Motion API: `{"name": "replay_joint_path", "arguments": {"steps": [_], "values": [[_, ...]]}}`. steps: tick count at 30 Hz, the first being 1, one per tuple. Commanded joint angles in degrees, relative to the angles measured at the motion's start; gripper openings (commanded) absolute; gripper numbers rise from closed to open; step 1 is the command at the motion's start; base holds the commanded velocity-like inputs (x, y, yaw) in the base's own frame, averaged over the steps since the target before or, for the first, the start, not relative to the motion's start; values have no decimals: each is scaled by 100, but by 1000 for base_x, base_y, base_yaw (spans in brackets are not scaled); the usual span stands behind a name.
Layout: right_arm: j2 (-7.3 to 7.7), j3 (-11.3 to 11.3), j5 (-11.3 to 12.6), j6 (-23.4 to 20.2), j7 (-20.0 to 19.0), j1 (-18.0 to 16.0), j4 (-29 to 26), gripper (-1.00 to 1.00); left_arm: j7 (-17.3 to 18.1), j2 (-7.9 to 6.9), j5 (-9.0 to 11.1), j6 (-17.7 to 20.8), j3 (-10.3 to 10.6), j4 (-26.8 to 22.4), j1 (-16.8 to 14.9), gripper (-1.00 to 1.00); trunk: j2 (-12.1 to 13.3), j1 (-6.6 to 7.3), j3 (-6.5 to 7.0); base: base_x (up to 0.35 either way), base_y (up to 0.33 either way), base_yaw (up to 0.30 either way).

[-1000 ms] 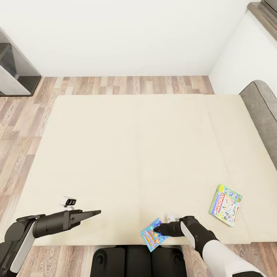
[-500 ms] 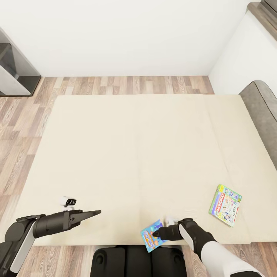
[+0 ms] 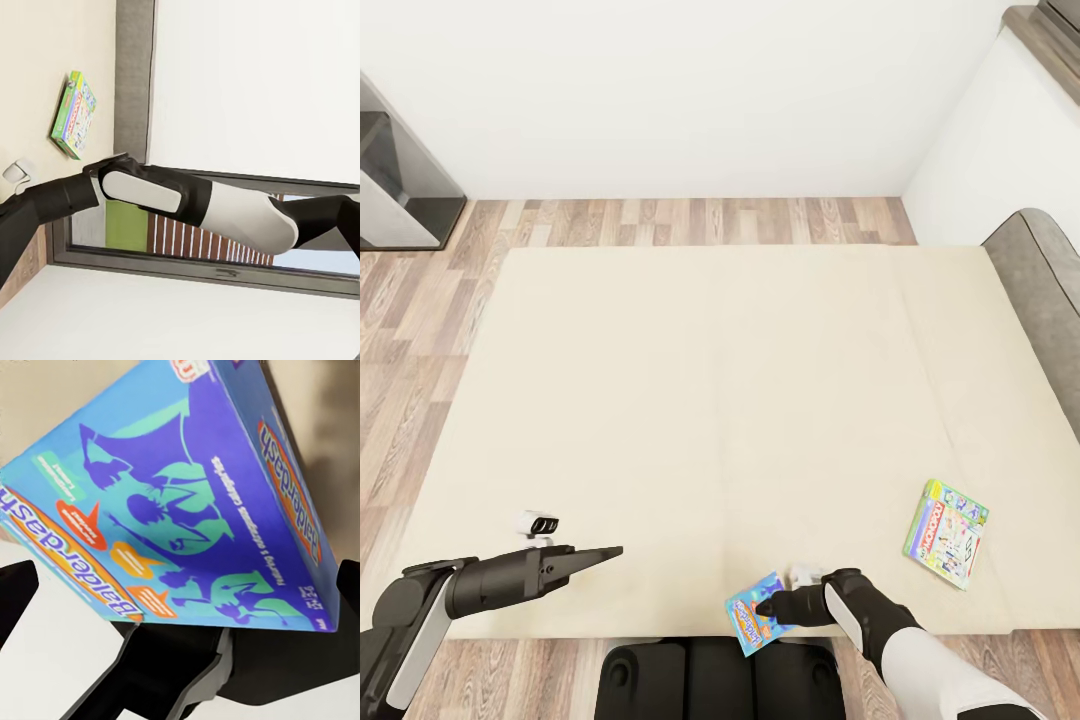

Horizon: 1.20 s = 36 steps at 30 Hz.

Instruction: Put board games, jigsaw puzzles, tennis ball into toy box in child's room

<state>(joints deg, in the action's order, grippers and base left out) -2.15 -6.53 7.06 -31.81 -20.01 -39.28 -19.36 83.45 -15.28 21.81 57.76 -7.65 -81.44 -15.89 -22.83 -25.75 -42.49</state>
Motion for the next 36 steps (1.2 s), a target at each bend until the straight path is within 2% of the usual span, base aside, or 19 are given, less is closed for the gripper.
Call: {"name": "replay_joint_path", "arguments": {"steps": [1,12,20,25,36], "values": [[5,-41,62,-30,15,-1,-11,100,13,-2,7,60,-1,-2,-1,100,-8,-3,-6,0,0,0],[1,-41,75,-15,15,-1,-22,100,13,-2,7,60,1,-1,-1,100,-8,-3,-6,0,0,0],[-262,-37,52,-23,7,-1,-24,100,13,-2,7,60,1,-3,-1,100,-8,-3,-6,0,0,0],[-317,-34,50,-27,11,-1,-24,100,13,-2,7,60,1,-4,-1,100,-8,-3,-6,0,0,0],[-332,-37,49,2,14,-1,-41,100,13,-2,7,60,-3,-3,-1,100,-8,-3,-6,0,0,0]]}}
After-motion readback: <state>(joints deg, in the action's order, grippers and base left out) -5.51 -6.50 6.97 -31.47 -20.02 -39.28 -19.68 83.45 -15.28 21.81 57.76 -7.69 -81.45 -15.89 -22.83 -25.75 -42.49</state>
